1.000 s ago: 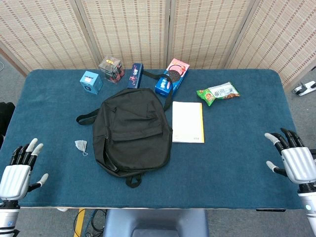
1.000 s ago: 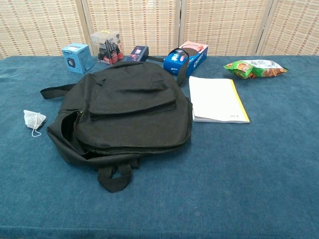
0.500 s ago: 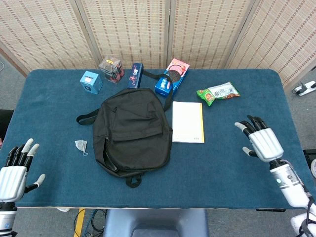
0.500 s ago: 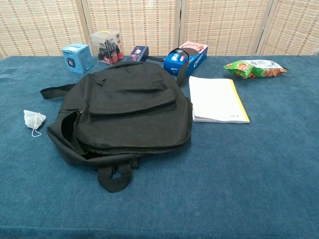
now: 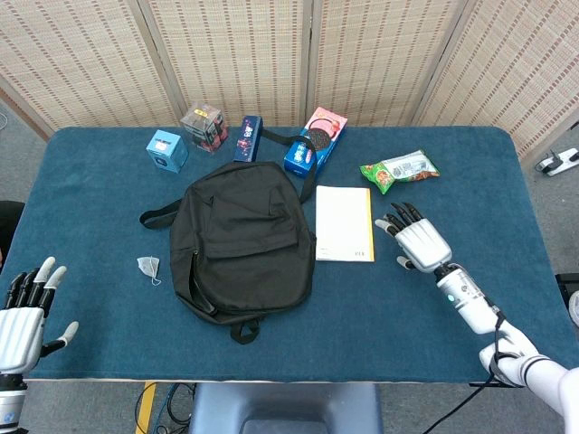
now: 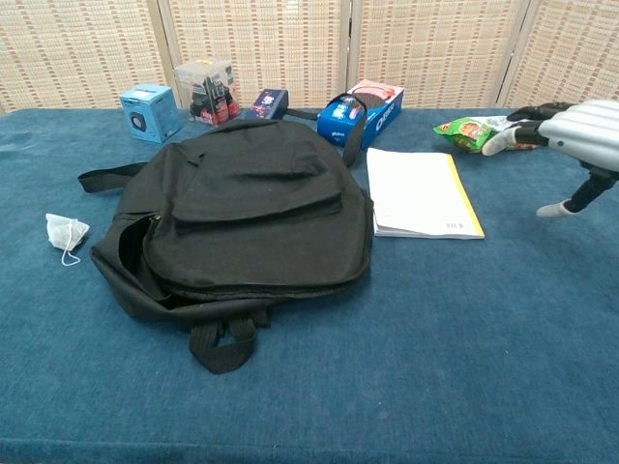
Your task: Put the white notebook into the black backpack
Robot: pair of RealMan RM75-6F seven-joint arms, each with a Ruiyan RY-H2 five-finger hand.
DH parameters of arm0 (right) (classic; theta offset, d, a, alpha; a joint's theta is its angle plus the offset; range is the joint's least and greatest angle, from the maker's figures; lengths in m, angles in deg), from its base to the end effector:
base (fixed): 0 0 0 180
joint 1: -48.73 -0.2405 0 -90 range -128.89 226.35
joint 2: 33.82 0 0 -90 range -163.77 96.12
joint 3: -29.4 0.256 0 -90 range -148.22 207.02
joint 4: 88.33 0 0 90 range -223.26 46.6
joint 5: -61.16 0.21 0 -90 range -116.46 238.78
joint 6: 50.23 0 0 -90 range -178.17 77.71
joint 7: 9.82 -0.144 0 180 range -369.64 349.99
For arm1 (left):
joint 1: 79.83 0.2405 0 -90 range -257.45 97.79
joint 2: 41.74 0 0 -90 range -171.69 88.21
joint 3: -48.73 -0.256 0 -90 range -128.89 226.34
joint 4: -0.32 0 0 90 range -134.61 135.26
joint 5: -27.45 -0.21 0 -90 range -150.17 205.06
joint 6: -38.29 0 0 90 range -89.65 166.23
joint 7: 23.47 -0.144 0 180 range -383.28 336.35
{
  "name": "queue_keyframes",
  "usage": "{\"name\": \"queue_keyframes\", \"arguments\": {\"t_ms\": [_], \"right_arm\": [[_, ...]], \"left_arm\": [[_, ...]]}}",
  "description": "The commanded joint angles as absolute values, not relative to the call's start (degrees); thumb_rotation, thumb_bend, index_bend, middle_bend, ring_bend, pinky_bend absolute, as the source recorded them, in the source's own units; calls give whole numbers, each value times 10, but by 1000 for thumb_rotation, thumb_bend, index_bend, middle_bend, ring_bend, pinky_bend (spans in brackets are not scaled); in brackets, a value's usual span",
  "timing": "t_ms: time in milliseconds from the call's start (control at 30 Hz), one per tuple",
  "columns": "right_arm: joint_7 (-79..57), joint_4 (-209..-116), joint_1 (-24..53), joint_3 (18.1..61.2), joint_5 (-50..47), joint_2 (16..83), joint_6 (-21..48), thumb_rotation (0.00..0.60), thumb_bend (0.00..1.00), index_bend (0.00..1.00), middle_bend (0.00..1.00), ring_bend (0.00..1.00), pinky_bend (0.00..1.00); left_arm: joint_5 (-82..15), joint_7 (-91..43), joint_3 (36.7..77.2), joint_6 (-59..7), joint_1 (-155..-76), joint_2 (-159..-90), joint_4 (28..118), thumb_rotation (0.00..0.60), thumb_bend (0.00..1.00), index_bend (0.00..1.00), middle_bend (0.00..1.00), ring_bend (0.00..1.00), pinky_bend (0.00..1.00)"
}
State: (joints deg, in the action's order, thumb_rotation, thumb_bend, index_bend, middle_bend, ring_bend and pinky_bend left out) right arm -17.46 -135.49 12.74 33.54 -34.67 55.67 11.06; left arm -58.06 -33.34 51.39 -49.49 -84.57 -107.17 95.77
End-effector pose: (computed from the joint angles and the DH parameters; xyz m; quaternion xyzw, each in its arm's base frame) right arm -0.2719 -0.3714 0.0406 0.7910 -0.2179 0.3281 0.4682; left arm -0.2975 0.1785 0.1532 -0.6016 -0.3500 -0.3705 0.6150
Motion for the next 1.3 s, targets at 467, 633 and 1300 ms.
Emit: {"name": "queue_keyframes", "arguments": {"t_ms": [467, 633, 1300], "right_arm": [[-271, -1177, 71, 290, -368, 677, 99, 600, 141, 191, 189, 37, 72], [-281, -1156, 64, 281, -369, 687, 100, 600, 141, 191, 188, 37, 72], [-301, -1116, 53, 265, -354, 712, 83, 600, 146, 191, 188, 37, 72]], "left_arm": [[-573, -335, 516, -493, -843, -1076, 954, 600, 257, 8, 0, 10, 0], [-573, -334, 516, -494, -841, -1077, 953, 600, 256, 8, 0, 10, 0], [-569, -333, 516, -491, -838, -1082, 947, 600, 256, 8, 0, 10, 0]]}}
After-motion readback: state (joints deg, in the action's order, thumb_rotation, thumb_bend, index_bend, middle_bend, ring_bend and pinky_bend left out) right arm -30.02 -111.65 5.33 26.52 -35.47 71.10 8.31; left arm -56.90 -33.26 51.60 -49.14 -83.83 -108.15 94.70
